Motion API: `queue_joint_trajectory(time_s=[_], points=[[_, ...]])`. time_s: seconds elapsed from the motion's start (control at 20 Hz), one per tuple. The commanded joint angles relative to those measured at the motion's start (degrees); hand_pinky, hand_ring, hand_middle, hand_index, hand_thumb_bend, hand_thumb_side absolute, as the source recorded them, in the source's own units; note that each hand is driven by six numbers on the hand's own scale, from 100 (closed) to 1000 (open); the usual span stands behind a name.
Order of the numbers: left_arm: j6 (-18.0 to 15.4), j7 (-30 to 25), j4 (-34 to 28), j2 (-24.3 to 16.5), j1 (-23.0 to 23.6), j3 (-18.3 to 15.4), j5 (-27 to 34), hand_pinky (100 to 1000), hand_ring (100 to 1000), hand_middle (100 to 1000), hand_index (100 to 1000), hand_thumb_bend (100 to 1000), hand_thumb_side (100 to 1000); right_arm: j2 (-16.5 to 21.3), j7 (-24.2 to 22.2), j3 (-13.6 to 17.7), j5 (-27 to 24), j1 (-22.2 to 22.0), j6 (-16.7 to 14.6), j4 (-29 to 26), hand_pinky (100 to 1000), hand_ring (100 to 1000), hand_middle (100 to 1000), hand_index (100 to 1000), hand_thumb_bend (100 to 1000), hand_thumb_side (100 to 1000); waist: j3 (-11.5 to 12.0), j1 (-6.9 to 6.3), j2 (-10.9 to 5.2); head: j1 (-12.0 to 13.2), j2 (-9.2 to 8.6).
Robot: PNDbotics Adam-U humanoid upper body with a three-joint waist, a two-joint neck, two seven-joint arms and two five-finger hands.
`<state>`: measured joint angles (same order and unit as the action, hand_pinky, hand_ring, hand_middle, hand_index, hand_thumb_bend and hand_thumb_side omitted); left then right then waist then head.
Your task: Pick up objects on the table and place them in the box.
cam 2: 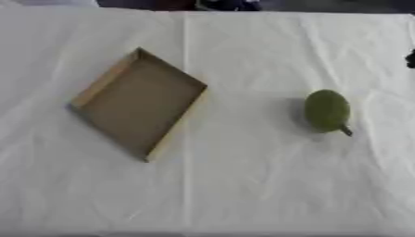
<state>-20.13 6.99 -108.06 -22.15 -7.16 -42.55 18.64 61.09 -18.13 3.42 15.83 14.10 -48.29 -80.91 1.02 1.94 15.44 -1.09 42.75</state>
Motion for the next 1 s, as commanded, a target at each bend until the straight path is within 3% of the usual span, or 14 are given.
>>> queue_joint_trajectory(time_s=[0.05,1.0], points=[[0.02,-0.26,-0.7,-2.07,-0.42,-0.18,0.11,896,840,667,811,100,593,2.83,-5.82,0.01,-1.77,0.73,-3.68,-1.25,884,917,842,877,100,462,0.11,0.04,-0.94,-0.19,-0.34],[-0.13,-1.16,-0.22,-1.9,-0.66,0.35,0.73,897,841,668,811,100,592,0.34,-21.15,-6.94,-13.53,10.07,-3.68,-2.29,896,923,844,883,100,507,1.23,-0.17,-1.17,-1.4,-0.44]])
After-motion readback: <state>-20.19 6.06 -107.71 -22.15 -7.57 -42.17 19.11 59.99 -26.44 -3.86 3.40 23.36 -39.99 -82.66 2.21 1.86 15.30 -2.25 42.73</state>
